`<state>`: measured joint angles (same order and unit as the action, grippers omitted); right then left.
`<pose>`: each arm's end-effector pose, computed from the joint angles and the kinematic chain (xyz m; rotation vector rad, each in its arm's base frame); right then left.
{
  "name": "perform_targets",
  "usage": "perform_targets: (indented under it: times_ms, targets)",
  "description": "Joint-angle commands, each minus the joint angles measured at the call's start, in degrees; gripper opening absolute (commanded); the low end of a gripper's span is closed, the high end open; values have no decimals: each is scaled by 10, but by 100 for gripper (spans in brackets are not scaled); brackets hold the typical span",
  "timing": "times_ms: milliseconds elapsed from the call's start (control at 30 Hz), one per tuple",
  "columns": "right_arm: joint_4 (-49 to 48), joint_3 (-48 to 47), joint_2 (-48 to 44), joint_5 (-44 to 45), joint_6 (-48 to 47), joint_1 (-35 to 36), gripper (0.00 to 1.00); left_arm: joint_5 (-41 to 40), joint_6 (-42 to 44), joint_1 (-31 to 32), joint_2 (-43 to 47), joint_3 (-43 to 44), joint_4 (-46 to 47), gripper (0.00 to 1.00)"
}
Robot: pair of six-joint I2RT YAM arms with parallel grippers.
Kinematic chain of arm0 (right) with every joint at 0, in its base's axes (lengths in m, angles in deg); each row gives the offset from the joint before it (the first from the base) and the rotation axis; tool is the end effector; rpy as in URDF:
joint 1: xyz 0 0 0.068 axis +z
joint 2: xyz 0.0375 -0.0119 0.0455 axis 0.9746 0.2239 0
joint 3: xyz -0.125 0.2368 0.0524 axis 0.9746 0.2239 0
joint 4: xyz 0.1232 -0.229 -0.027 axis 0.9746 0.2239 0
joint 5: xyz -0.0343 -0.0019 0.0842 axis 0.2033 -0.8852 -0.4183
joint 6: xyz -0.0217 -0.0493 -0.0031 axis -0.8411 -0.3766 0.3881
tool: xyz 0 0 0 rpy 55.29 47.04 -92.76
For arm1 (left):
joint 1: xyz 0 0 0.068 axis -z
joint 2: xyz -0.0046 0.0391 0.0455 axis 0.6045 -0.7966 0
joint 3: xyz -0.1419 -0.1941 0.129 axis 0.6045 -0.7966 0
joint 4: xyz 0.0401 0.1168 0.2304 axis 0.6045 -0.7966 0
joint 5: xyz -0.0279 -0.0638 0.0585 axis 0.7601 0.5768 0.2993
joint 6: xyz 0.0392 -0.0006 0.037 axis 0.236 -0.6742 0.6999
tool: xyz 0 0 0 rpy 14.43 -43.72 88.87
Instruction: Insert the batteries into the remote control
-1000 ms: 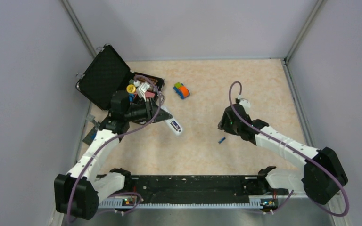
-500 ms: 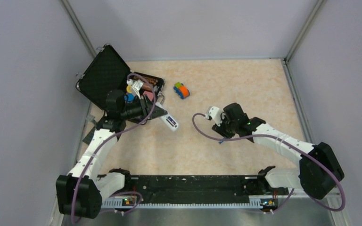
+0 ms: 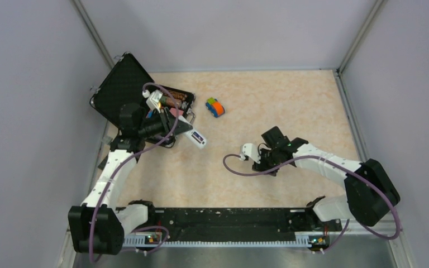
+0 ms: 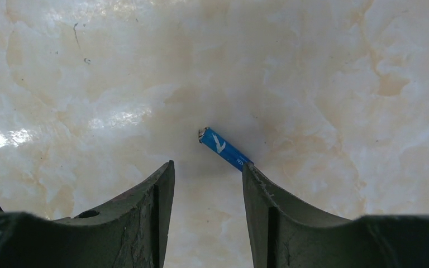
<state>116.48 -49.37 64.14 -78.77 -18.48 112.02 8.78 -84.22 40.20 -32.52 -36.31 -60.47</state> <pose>0.1868 0.1413 0.1800 -1.7667 2.0317 0.2855 0.2343 -0.0403 0.2979 0.0986 2.0153 -1.2873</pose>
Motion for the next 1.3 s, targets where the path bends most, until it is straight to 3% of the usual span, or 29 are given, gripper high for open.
perform_targets:
  times_ms: [0,433,600,800,867,1067,1267]
  targets:
    - [0,-19,23,-4,-47,-4,47,16,7,-5,-8,29,19,0]
    - [-40,-33,92,14,-84,-5,41,19,-2,-10,-28,32,39,0]
    - [-34,-45,111,27,-87,-5,29,21,-1,-13,-35,38,41,0]
    - [-29,-55,107,33,-75,-5,4,26,-1,-16,-45,45,41,0]
    - [-29,-63,102,22,-57,-5,0,28,-1,-18,-47,46,40,0]
    - [-41,-93,57,-54,32,-5,0,34,-5,-19,-55,49,41,0]
    - [-114,-115,-4,-48,221,-5,0,43,-17,-20,-60,43,48,0]
